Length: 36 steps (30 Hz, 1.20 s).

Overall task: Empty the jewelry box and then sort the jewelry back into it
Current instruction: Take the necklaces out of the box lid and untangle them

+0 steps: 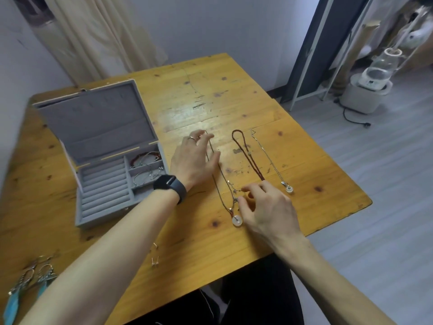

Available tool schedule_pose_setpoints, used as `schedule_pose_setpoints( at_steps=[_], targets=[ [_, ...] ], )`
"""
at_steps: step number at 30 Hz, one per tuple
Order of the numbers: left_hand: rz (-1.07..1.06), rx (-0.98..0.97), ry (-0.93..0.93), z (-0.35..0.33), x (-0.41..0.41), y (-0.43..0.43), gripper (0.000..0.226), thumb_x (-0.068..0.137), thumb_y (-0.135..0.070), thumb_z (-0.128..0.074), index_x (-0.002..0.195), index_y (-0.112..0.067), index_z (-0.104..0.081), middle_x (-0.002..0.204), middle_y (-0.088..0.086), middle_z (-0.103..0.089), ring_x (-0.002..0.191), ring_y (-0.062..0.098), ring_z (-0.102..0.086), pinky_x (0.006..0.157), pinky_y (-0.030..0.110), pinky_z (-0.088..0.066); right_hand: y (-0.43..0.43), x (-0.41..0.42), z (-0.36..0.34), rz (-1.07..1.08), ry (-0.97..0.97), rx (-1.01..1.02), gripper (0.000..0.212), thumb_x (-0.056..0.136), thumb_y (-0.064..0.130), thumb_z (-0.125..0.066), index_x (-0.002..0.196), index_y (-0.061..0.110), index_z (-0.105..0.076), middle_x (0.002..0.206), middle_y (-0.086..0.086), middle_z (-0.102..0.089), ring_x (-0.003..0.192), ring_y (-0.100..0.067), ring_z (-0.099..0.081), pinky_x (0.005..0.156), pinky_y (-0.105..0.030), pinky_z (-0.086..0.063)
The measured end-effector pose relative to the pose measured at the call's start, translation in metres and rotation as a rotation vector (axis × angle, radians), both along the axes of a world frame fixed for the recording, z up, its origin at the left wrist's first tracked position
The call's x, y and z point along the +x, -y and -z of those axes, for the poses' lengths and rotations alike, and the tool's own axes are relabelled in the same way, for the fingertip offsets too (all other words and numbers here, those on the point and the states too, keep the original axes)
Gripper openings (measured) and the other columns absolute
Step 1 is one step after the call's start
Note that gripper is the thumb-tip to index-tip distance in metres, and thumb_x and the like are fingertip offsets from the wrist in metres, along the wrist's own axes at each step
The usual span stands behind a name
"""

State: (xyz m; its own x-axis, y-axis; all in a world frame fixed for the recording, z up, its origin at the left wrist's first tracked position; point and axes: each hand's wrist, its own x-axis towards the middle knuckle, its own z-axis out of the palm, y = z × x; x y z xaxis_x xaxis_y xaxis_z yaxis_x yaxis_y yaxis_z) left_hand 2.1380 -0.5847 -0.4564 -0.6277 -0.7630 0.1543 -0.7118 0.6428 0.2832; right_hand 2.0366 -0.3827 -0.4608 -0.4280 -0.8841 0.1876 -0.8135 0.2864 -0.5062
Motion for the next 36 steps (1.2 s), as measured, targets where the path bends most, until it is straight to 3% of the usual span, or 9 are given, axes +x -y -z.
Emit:
schedule_pose_setpoints(
  at_steps=[8, 18, 21, 24, 26, 28, 30, 32, 36],
  targets=[
    [0.066, 0.102, 0.354, 0.008, 0.007, -0.033, 0.073, 0.099, -0.067, -0.013, 0.159, -0.028, 0.0, 0.167, 0.0, 0.008, 0.154, 0.019, 0.007, 0.124, 0.051, 0.0, -0.004, 0.003, -0.001, -0.023, -0.028, 0.05, 0.018, 0.096, 0.033, -0.059, 0.105, 0.019, -0.066, 0.098, 0.0, -0.061, 0.084, -0.02, -0.062, 0.068, -0.036, -0.057],
    [0.051, 0.184, 0.302, 0.015, -0.021, -0.036, 0.068, 0.101, -0.059, -0.011, 0.158, -0.028, 0.01, 0.165, -0.003, 0.017, 0.152, 0.014, 0.015, 0.123, 0.049, 0.008, -0.019, -0.01, 0.001, -0.013, 0.034, 0.061, 0.016, 0.099, 0.022, -0.056, 0.114, 0.018, -0.058, 0.104, -0.001, -0.059, 0.094, -0.018, -0.059, 0.078, -0.032, -0.053],
    [0.041, 0.183, 0.276, 0.008, -0.029, -0.038, 0.067, 0.102, -0.058, -0.014, 0.159, -0.029, 0.002, 0.166, -0.001, 0.011, 0.153, 0.016, 0.009, 0.122, 0.05, 0.007, -0.021, -0.023, -0.012, 0.021, 0.189, -0.035, 0.012, 0.098, 0.02, -0.057, 0.109, 0.019, -0.061, 0.101, 0.004, -0.06, 0.093, -0.014, -0.059, 0.079, -0.029, -0.05],
    [0.072, 0.129, 0.073, -0.013, -0.036, -0.047, 0.058, 0.101, -0.053, -0.029, 0.156, -0.034, -0.025, 0.166, -0.001, -0.015, 0.152, 0.02, -0.012, 0.122, 0.048, -0.004, -0.016, -0.041, -0.032, 0.032, 0.421, -0.121, 0.008, 0.096, 0.019, -0.06, 0.101, 0.024, -0.063, 0.092, 0.01, -0.066, 0.088, -0.006, -0.063, 0.078, -0.029, -0.054],
    [0.197, 0.39, -0.155, -0.036, -0.046, -0.055, 0.05, 0.093, -0.037, -0.046, 0.142, -0.035, -0.052, 0.153, -0.004, -0.044, 0.136, 0.015, -0.039, 0.117, 0.044, -0.027, -0.01, -0.054, -0.047, 0.029, 0.59, -0.139, 0.007, 0.096, 0.02, -0.062, 0.098, 0.027, -0.063, 0.089, 0.007, -0.07, 0.085, -0.005, -0.067, 0.077, -0.031, -0.057],
    [0.307, 0.781, -0.284, -0.056, -0.054, -0.063, 0.051, 0.076, -0.027, -0.05, 0.122, -0.025, -0.07, 0.126, 0.001, -0.066, 0.099, 0.002, -0.058, 0.094, 0.027, -0.047, -0.003, -0.068, -0.061, 0.025, 0.711, -0.172, 0.006, 0.096, 0.02, -0.063, 0.1, 0.025, -0.064, 0.091, 0.004, -0.071, 0.086, -0.008, -0.07, 0.079, -0.035, -0.059],
    [0.367, 0.938, -0.228, -0.069, -0.06, -0.069, 0.038, 0.076, -0.023, -0.055, 0.107, -0.015, -0.076, 0.109, 0.007, -0.072, 0.083, 0.0, -0.061, 0.082, 0.016, -0.048, 0.001, -0.081, -0.073, 0.029, 0.729, -0.199, 0.006, 0.096, 0.02, -0.065, 0.101, 0.024, -0.065, 0.094, 0.003, -0.071, 0.086, -0.01, -0.07, 0.077, -0.033, -0.06],
    [0.397, 0.966, -0.205, -0.072, -0.063, -0.067, 0.017, 0.089, -0.019, -0.062, 0.095, -0.014, -0.078, 0.106, 0.001, -0.075, 0.1, 0.004, -0.066, 0.095, 0.021, -0.048, 0.003, -0.092, -0.08, 0.044, 0.7, -0.216, 0.006, 0.096, 0.022, -0.065, 0.101, 0.024, -0.065, 0.095, 0.003, -0.07, 0.085, -0.009, -0.069, 0.075, -0.03, -0.06],
    [0.377, 0.954, -0.249, -0.08, -0.064, -0.055, 0.023, 0.098, -0.029, -0.062, 0.103, -0.012, -0.077, 0.098, 0.001, -0.077, 0.095, 0.006, -0.07, 0.082, 0.011, -0.049, -0.001, -0.113, -0.086, 0.091, 0.68, -0.246, 0.007, 0.095, 0.022, -0.066, 0.101, 0.024, -0.065, 0.091, 0.004, -0.07, 0.085, -0.006, -0.067, 0.073, -0.023, -0.058]
  ],
)
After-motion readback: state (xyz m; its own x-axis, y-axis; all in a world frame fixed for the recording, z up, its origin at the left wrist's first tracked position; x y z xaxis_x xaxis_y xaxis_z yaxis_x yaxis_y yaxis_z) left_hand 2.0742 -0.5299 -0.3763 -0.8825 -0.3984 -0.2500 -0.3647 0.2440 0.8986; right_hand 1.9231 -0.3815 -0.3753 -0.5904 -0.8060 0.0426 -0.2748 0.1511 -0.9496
